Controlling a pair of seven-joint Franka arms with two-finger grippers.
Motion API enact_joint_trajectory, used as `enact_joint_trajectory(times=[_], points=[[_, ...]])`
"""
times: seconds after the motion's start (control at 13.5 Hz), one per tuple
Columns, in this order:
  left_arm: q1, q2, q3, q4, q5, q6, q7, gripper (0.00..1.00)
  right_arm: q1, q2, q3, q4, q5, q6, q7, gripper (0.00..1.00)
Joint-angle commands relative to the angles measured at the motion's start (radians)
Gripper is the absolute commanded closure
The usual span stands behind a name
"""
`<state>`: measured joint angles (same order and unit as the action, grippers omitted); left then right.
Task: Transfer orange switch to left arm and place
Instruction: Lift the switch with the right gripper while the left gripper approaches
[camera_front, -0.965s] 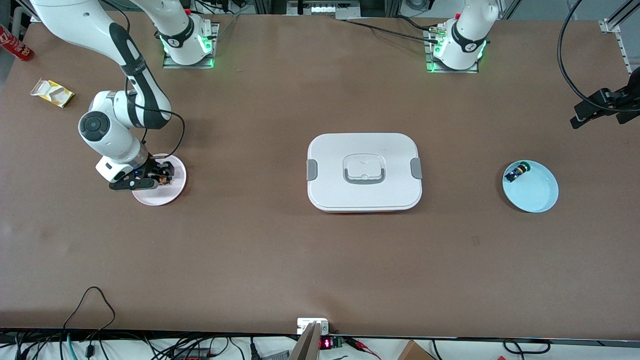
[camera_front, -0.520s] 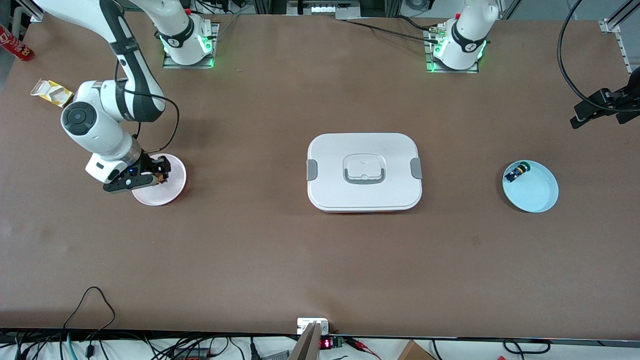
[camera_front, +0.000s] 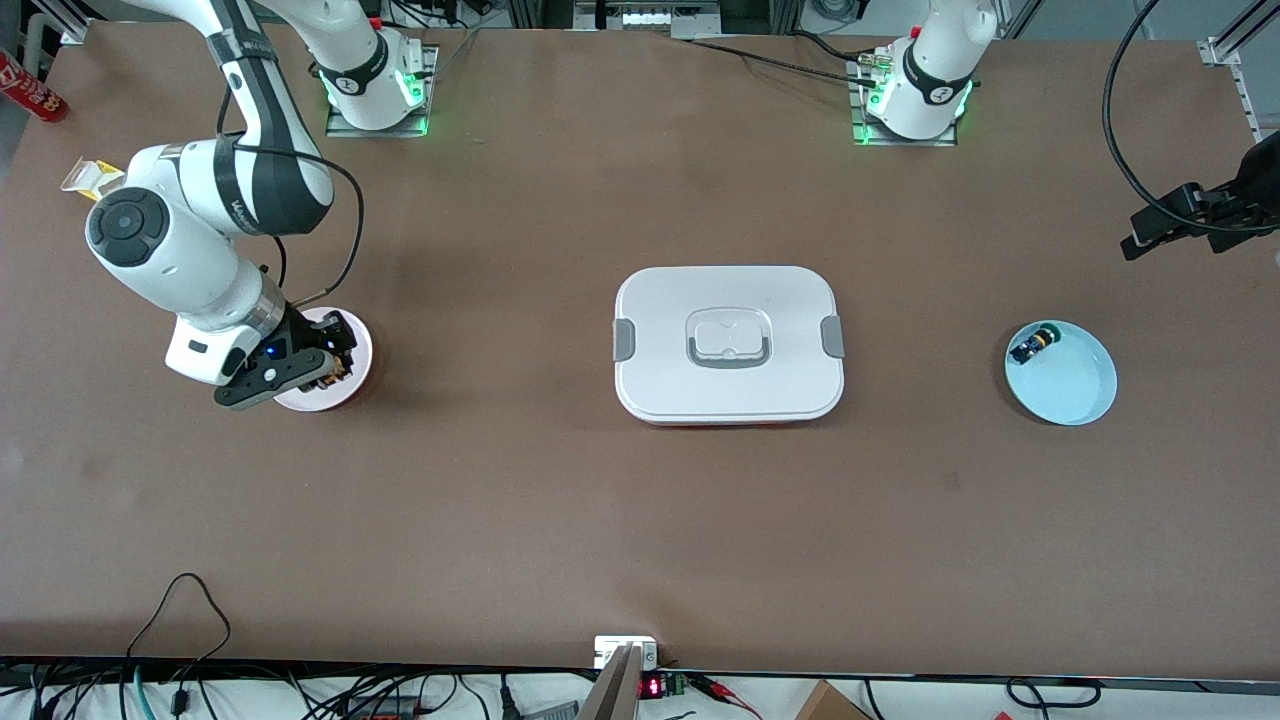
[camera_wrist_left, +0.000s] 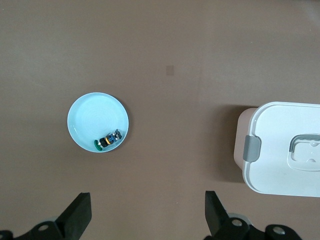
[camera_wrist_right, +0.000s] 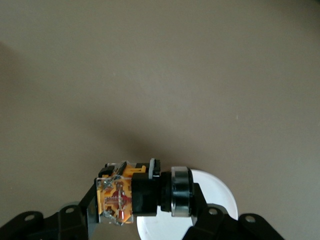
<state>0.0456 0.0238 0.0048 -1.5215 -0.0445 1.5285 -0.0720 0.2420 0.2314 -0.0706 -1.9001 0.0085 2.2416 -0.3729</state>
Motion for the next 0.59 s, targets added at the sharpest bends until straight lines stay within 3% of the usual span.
enact_joint_trajectory(times=[0.0,0.15,0.45,0.52], points=[[0.003,0.01,-0.002,0.006,-0.017,-0.018,0.004,0.0,0.008,-0.007,0.025,0.073,0.112,-0.034,-0.16,1.0],[-0.001,0.015,-0.002,0.006,-0.017,-0.045,0.004,0.0,0.031,-0.014,0.031,0.101,0.215,-0.023,-0.281,1.0],[-0.013,0.059,-0.003,0.004,-0.067,-0.164,0.008,0.0,0.092,-0.011,0.06,0.194,0.295,-0.023,-0.455,1.0],[-0.012,0.079,-0.003,0.006,-0.096,-0.2,0.009,0.0,0.095,-0.009,0.072,0.206,0.354,-0.02,-0.506,1.0]])
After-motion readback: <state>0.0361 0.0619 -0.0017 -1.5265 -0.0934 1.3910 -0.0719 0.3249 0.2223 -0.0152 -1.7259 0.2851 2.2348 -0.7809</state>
